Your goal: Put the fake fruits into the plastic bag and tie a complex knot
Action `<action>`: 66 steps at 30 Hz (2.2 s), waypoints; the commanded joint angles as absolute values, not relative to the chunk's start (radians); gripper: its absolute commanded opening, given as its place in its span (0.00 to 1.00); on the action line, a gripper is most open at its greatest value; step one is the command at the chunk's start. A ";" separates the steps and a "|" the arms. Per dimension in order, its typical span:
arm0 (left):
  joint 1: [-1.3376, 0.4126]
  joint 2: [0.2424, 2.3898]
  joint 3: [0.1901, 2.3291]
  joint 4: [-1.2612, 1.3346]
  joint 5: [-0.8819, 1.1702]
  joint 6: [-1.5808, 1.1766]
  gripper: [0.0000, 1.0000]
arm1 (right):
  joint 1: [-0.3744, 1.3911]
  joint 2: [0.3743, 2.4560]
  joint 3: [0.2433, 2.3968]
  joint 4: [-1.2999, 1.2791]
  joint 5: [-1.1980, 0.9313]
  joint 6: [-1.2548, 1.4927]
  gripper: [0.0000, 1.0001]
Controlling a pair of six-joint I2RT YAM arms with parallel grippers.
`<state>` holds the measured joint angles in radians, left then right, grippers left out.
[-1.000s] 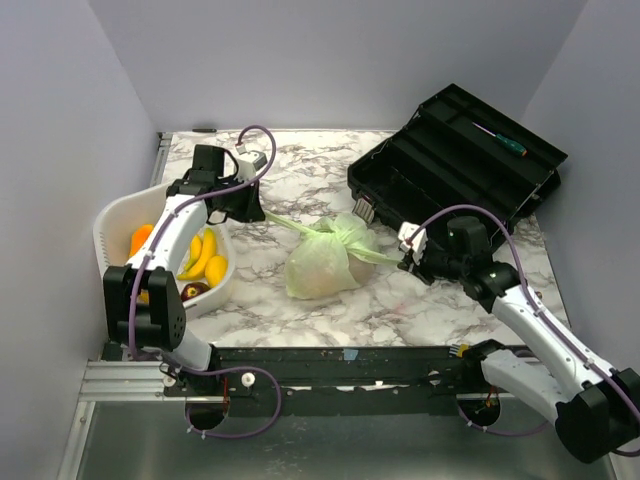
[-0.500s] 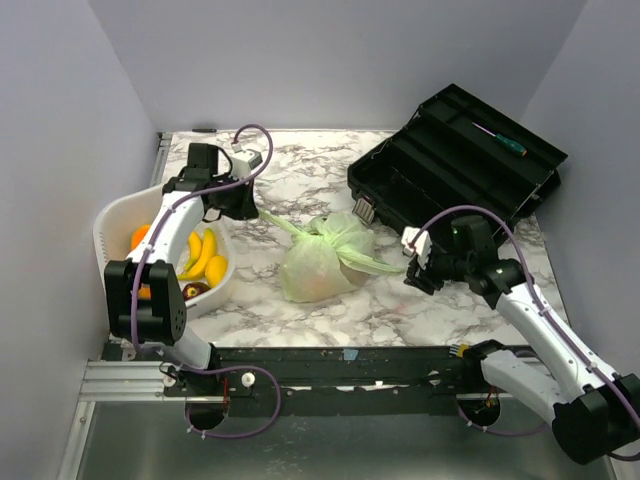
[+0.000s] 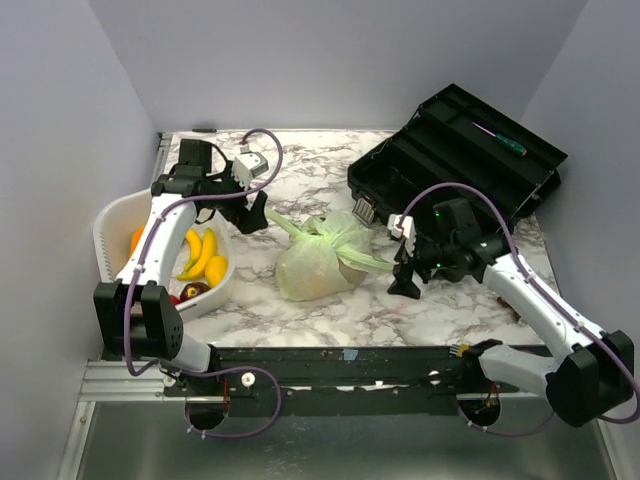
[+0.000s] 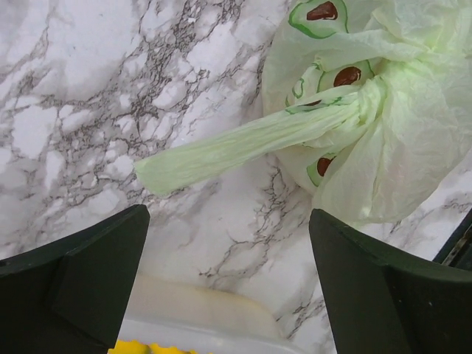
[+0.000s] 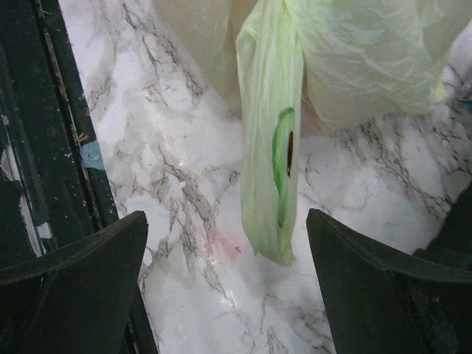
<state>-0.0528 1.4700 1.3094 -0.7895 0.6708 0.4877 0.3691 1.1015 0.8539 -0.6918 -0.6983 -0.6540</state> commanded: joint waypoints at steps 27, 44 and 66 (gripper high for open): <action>-0.019 1.688 1.428 -0.675 0.564 0.691 0.00 | 0.540 0.971 0.622 -0.553 -0.218 -0.642 0.01; 0.031 1.524 1.357 -0.674 0.536 0.474 0.00 | 0.538 1.164 0.768 -0.236 -0.056 -0.639 0.01; -0.084 1.411 1.132 -0.598 0.621 0.318 0.07 | 0.530 1.409 1.035 -0.166 0.043 -0.557 0.02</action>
